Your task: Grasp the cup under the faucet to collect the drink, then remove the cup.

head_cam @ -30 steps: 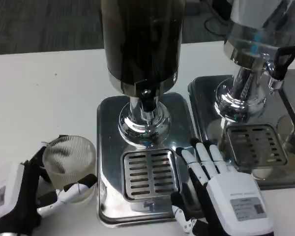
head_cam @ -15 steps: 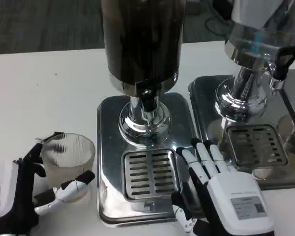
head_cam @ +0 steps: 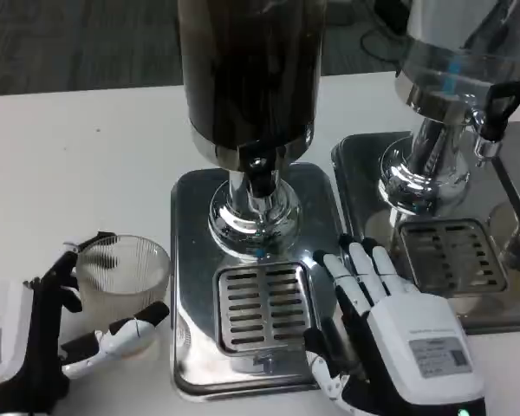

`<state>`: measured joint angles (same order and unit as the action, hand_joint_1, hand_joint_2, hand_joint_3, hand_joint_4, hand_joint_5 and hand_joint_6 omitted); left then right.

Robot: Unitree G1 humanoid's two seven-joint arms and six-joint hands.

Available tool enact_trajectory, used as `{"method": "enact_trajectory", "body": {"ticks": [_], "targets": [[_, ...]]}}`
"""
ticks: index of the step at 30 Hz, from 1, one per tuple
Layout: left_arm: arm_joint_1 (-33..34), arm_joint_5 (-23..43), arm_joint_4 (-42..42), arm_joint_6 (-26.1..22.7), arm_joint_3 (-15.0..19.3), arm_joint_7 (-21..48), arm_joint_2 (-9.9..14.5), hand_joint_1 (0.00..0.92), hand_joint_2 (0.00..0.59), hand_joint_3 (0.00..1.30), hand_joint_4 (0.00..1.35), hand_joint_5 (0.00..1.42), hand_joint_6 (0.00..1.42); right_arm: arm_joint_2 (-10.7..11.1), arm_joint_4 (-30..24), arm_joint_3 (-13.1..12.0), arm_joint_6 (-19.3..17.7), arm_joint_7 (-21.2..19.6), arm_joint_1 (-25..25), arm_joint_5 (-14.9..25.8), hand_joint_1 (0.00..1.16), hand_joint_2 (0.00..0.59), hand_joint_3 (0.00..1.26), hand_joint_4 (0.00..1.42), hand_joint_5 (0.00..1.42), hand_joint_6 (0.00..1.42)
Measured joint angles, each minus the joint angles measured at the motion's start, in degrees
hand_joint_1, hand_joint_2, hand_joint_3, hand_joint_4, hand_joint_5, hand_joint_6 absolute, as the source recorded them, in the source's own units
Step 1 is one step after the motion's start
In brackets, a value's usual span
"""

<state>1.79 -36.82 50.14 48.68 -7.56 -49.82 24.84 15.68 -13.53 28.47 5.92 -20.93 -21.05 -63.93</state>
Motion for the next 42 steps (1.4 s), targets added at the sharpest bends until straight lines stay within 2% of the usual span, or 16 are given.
{"method": "enact_trajectory", "body": {"ticks": [5,16,26,32,42], "targets": [[0.0,-1.32,-1.02,-0.02,-0.13,-2.4,-0.01,0.553,0.103,0.45,0.55,0.79,0.97,0.0,-0.01,0.0,0.0,0.0,-0.2,0.07,0.42,0.454,0.11,0.0,0.0,0.23],[-0.02,-2.18,-4.8,0.4,-0.69,-2.5,-0.64,0.565,0.093,0.45,0.57,0.79,0.98,-0.05,-0.01,-0.02,0.01,-0.06,-0.51,0.01,0.41,0.447,0.09,0.0,0.0,0.23],[3.74,-6.0,-5.7,0.55,-6.02,-2.31,-2.64,0.573,0.087,0.46,0.57,0.79,0.98,-0.78,-0.02,-0.74,0.61,-0.06,-0.3,0.02,0.41,0.449,0.08,0.0,0.0,0.24],[9.73,-7.41,-0.81,-0.13,-9.22,-2.42,-3.96,0.575,0.086,0.47,0.57,0.79,0.98,-1.15,-0.33,-0.91,0.93,-0.06,-0.78,-0.03,0.41,0.453,0.08,0.0,0.0,0.24],[15.01,-8.92,5.68,-1.51,-13.92,-3.9,-7.18,0.562,0.086,0.46,0.56,0.79,0.98,-1.53,-0.62,-1.08,1.35,-0.06,-1.77,-0.06,0.41,0.45,0.08,0.0,0.0,0.25]]}}
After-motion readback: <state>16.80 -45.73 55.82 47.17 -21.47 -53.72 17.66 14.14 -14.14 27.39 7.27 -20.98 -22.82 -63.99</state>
